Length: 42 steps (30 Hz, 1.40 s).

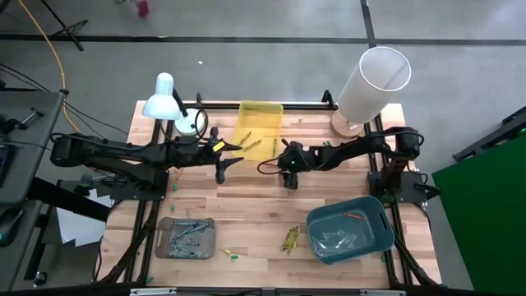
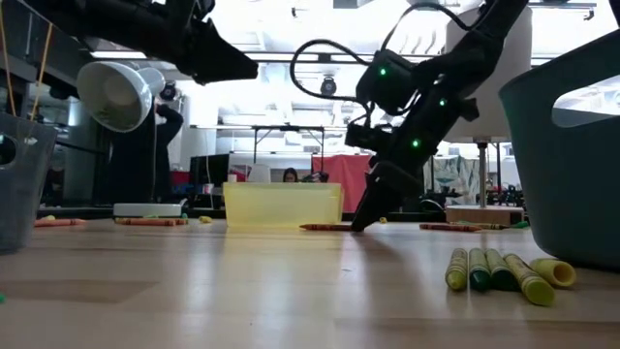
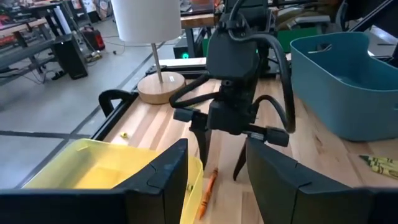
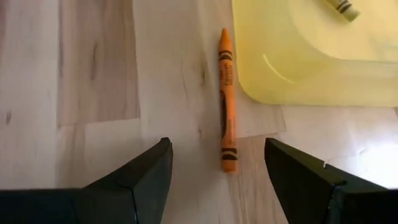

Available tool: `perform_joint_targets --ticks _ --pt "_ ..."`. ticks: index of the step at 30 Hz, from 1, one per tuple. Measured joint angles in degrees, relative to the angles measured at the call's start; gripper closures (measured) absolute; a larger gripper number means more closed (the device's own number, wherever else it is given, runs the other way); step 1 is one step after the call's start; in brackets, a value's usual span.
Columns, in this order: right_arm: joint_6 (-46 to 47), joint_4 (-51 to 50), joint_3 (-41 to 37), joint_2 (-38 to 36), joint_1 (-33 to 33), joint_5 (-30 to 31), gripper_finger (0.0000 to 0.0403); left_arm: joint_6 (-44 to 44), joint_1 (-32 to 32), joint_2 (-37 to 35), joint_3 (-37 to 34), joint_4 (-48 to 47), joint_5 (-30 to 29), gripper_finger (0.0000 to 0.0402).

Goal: Sort crayons
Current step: Put the orange crayon into the yellow bin

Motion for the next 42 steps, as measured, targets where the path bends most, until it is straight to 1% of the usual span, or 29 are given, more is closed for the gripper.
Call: perform_joint_targets --ticks 3,7,11,13,16,17,19,21,23,26,30,32,35,37,39,40,42 --pt "2.40 0.19 0.13 1.13 -0.60 -0.59 0.0171 0.01 0.02 0.01 0.00 0.04 -0.02 0.0254" --pt "4.03 0.60 0.28 3.63 -1.26 -2.27 0.0219 -0.02 0.02 0.03 0.00 0.21 0.00 0.0254" --pt "4.21 0.63 0.35 4.34 -0.93 -2.41 0.0277 0.32 0.02 0.03 0.00 0.34 -0.02 0.0255" --pt "4.18 0.10 0.37 4.15 -0.54 -2.33 0.0315 0.36 0.02 0.03 0.00 0.34 -0.03 0.0254" --pt "4.06 -1.29 0.39 3.81 0.28 -2.18 0.0380 0.64 0.02 -0.23 0.00 -0.05 -0.76 0.0252" --pt "4.18 -1.73 0.39 3.69 0.43 -2.31 0.0389 0.75 0.02 -0.83 -0.04 -0.77 -2.04 0.0252" --pt "5.69 -2.48 0.39 3.38 0.97 -2.83 0.0386 -0.43 0.00 -2.01 0.00 -1.77 -7.10 0.0253" --pt "6.31 -3.91 0.39 2.91 1.75 -2.56 0.0391 -2.66 0.08 -3.68 -0.02 -4.56 -13.95 0.0254" --pt "6.49 -5.40 0.18 1.69 2.53 -2.91 0.0397 -3.94 0.13 -5.33 -0.02 -6.79 -17.83 0.0255" --pt "6.33 -7.11 -0.17 -0.69 3.63 -3.81 0.0398 -4.12 0.11 -6.74 -0.47 -7.09 -18.36 0.0255" --pt "5.41 -8.85 -0.61 -4.29 5.08 -7.97 0.0400 -2.15 0.82 -6.82 -6.37 4.67 -16.61 0.0255" --pt "5.25 -5.27 -2.01 -6.52 6.14 -9.08 0.0400 -1.65 2.29 -6.73 -9.94 12.62 -13.74 0.0255" --pt "8.57 7.63 -7.90 -8.60 7.69 -9.84 0.0401 -3.55 5.63 -6.59 -14.74 21.83 -6.75 0.0255" --pt "12.04 21.80 -13.30 -8.94 8.66 -9.76 0.0401 -6.82 8.00 -6.55 -16.75 25.95 -1.40 0.0255" --pt "14.60 37.68 -18.25 -8.62 9.33 -7.71 0.0402 -9.81 9.93 -6.43 -17.70 28.01 3.54 0.0255" --pt "15.57 44.53 -19.81 -8.01 9.55 -6.08 0.0402 -10.98 10.62 -5.94 -17.92 28.75 5.27 0.0255" --pt "15.88 53.81 -21.88 -7.68 9.71 -3.39 0.0402 -12.59 11.38 -4.58 -18.22 31.06 6.91 0.0255"
